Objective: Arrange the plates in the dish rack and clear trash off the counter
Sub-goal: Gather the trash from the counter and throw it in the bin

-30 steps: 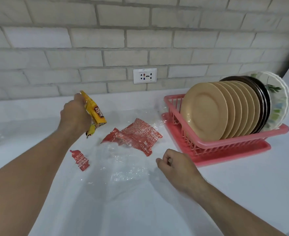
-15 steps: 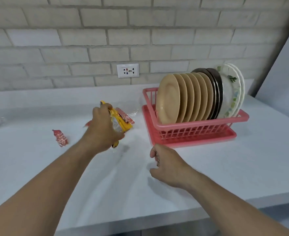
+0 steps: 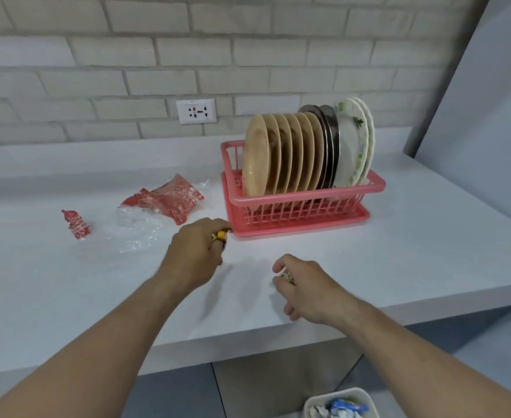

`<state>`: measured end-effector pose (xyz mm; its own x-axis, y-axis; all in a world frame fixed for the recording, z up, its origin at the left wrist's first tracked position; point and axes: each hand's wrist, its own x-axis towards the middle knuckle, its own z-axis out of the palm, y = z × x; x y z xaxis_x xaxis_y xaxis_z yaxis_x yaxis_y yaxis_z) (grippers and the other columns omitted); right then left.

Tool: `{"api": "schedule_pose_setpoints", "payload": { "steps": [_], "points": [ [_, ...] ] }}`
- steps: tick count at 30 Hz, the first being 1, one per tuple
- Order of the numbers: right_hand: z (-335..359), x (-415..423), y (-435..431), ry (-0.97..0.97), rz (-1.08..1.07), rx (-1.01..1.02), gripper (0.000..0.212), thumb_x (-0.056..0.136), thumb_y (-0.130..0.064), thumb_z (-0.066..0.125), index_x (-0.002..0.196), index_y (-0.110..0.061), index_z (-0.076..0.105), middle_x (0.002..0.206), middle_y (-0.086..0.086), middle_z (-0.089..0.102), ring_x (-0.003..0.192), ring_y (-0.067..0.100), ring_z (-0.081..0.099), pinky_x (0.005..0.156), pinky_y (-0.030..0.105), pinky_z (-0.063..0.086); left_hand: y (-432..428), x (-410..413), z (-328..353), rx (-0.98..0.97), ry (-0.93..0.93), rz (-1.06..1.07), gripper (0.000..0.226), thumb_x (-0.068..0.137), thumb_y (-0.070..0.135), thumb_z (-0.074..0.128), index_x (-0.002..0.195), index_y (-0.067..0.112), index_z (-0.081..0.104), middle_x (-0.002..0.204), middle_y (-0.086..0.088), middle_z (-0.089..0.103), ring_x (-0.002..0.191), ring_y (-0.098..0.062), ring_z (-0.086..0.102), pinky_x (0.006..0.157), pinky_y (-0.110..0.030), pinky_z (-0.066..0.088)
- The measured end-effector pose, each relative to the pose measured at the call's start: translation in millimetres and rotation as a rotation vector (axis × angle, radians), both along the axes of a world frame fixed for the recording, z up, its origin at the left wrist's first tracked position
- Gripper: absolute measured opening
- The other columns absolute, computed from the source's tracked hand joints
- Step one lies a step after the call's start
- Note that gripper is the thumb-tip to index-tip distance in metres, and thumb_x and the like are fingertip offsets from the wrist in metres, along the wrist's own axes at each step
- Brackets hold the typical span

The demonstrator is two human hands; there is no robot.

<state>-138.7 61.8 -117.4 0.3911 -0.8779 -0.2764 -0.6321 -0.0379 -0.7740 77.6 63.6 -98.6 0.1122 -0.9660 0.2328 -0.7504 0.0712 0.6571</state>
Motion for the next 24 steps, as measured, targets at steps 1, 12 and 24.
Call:
{"api": "schedule_pose_setpoints", "payload": {
  "steps": [1,12,24],
  "points": [
    [0,-2,3,0.032,0.007,-0.015,0.019,0.101,-0.027,0.04,0.118,-0.023,0.049,0.091,-0.004,0.059,0.062,0.015,0.064,0.058,0.024,0.054,1,-1,-3,-0.009,-0.047,-0.006,0.033,0.091,0.007,0.046,0.103,0.029,0.067,0.087,0.005,0.062,0.069,-0.018,0.065,0.072,-0.04,0.055],
    [-26,-38,39,0.095,-0.151,-0.15,0.017,0.086,-0.038,0.068,0.082,-0.028,0.055,0.082,-0.004,0.06,0.063,0.01,0.052,0.052,0.022,0.044,26,-62,-22,0.063,0.151,-0.112,0.022,0.096,0.01,0.042,0.098,0.025,0.058,0.089,0.007,0.054,0.071,-0.017,0.064,0.074,-0.042,0.056],
    [-45,-149,46,0.056,-0.14,-0.145,0.017,0.092,-0.04,0.064,0.081,-0.027,0.064,0.084,-0.01,0.063,0.077,0.006,0.058,0.067,0.022,0.05,52,-186,-39,0.027,0.042,-0.073,0.024,0.088,0.02,0.042,0.067,0.027,0.051,0.069,0.012,0.058,0.067,-0.012,0.059,0.066,-0.031,0.05]
  ]
}}
